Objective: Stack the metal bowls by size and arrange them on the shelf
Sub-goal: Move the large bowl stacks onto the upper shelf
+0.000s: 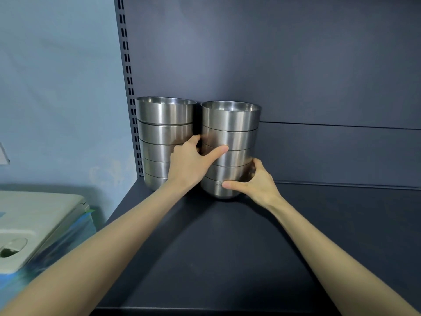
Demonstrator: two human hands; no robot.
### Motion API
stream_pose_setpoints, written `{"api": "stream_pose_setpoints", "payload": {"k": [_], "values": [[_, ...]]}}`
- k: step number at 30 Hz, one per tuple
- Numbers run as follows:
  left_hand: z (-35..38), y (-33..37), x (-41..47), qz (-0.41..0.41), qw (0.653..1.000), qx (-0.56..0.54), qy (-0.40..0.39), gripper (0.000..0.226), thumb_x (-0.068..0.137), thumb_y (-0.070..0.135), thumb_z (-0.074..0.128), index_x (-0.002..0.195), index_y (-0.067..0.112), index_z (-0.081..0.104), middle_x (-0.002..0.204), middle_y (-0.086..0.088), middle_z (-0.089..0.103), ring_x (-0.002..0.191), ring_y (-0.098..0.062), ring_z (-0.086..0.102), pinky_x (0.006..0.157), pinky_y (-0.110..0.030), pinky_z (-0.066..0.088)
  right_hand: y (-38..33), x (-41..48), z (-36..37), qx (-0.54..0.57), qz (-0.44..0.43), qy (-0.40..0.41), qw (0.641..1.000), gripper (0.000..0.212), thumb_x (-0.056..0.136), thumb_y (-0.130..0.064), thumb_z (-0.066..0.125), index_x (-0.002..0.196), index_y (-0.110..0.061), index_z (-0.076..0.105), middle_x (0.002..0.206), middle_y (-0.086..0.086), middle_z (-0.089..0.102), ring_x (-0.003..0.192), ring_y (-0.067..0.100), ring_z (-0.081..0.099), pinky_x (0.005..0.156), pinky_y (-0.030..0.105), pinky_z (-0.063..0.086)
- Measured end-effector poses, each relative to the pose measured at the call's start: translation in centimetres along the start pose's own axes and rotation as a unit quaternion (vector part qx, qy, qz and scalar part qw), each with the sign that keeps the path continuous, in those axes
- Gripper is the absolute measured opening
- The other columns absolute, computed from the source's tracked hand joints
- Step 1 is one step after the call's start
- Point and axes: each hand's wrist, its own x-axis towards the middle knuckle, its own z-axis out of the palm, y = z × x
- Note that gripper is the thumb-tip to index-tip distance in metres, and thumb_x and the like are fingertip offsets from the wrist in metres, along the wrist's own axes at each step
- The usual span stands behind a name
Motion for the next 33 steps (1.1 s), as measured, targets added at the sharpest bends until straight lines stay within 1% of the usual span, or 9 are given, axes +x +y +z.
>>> {"api": "stream_pose_setpoints", "payload": {"k": [4,6,9,12,17,22,25,28,33], "values": [[0.0,0.2,0.0,-0.005,1.000,0.014,-0.004,0.084,0.075,0.064,0.064,0.140,0.014,0.044,0.098,0.004,0.062,0.115,-0.020,0.055,0.098,-0.032,0.043,0.3,0.3,0.2,0.010,-0.003,0.003,1.000,0.108,0.054,-0.047,0.090,0.142,-0.018,0.035,0.134,-0.006,0.052,0.119,0.013,0.050,0.096,0.028,0.044],[0.0,0.3,-0.1,-0.008,1.000,0.018,0.004,0.083,0.075,0.063,0.064,0.139,0.013,0.046,0.098,0.003,0.061,0.117,-0.022,0.052,0.098,-0.033,0.042,0.3,0.4,0.3,0.014,-0.003,0.005,1.000,0.107,0.054,-0.046,0.090,0.142,-0.019,0.035,0.133,-0.007,0.053,0.116,0.011,0.050,0.093,0.025,0.042],[0.0,0.4,0.1,-0.014,1.000,0.018,0.011,0.084,0.074,0.065,0.065,0.137,0.012,0.047,0.111,-0.007,0.066,0.121,-0.025,0.049,0.101,-0.037,0.042,0.3,0.7,0.4,0.016,-0.005,0.004,1.000,0.107,0.054,-0.047,0.090,0.141,-0.019,0.036,0.133,-0.006,0.053,0.118,0.013,0.051,0.095,0.028,0.044],[0.0,0.3,0.3,-0.017,1.000,0.017,0.004,0.084,0.074,0.065,0.064,0.137,0.012,0.047,0.113,-0.009,0.066,0.122,-0.026,0.048,0.101,-0.039,0.042,0.3,0.7,0.4,0.017,-0.004,0.002,1.000,0.106,0.053,-0.047,0.090,0.140,-0.020,0.036,0.132,-0.007,0.053,0.117,0.013,0.051,0.098,0.033,0.047],[0.0,0.4,0.1,-0.018,0.999,0.028,-0.002,0.083,0.076,0.064,0.063,0.139,0.013,0.046,0.116,-0.009,0.064,0.125,-0.027,0.043,0.103,-0.039,0.039,0.2,0.6,0.4,0.016,0.000,-0.003,1.000,0.107,0.058,-0.044,0.089,0.144,-0.018,0.032,0.134,-0.007,0.049,0.115,0.010,0.047,0.093,0.024,0.039],[-0.3,0.7,0.1,-0.014,0.998,0.061,-0.021,0.082,0.079,0.064,0.058,0.140,0.012,0.042,0.114,-0.009,0.064,0.124,-0.029,0.046,0.099,-0.036,0.037,-0.2,0.3,0.1,-0.004,0.015,-0.024,1.000,0.118,0.060,-0.047,0.087,0.151,-0.016,0.019,0.150,-0.001,0.038,0.136,0.020,0.039,0.107,0.032,0.038],[-0.7,0.9,-0.2,-0.005,0.995,0.092,-0.044,0.077,0.082,0.061,0.058,0.138,0.010,0.044,0.116,-0.010,0.064,0.121,-0.030,0.049,0.096,-0.036,0.037,-0.7,-0.2,-0.3,-0.013,0.027,-0.044,0.999,0.120,0.064,-0.045,0.086,0.153,-0.016,0.012,0.153,0.000,0.035,0.139,0.020,0.035,0.106,0.028,0.035],[-1.2,0.7,-0.8,0.014,0.990,0.125,-0.057,0.067,0.084,0.056,0.059,0.130,0.008,0.050,0.114,-0.011,0.065,0.114,-0.031,0.055,0.091,-0.037,0.043,-1.0,-1.3,-1.1,-0.045,0.027,-0.049,0.997,0.115,0.067,-0.042,0.085,0.153,-0.016,0.012,0.154,0.002,0.033,0.140,0.021,0.034,0.103,0.026,0.034],[-1.9,0.5,-2.6,0.092,0.969,0.208,-0.093,0.049,0.087,0.048,0.057,0.122,0.014,0.057,0.117,-0.008,0.061,0.106,-0.029,0.058,0.090,-0.041,0.046,-1.2,-4.0,-4.2,-0.172,0.019,-0.022,0.985,0.092,0.080,-0.038,0.075,0.151,-0.015,0.022,0.154,0.009,0.029,0.140,0.026,0.031,0.112,0.037,0.031]]}}
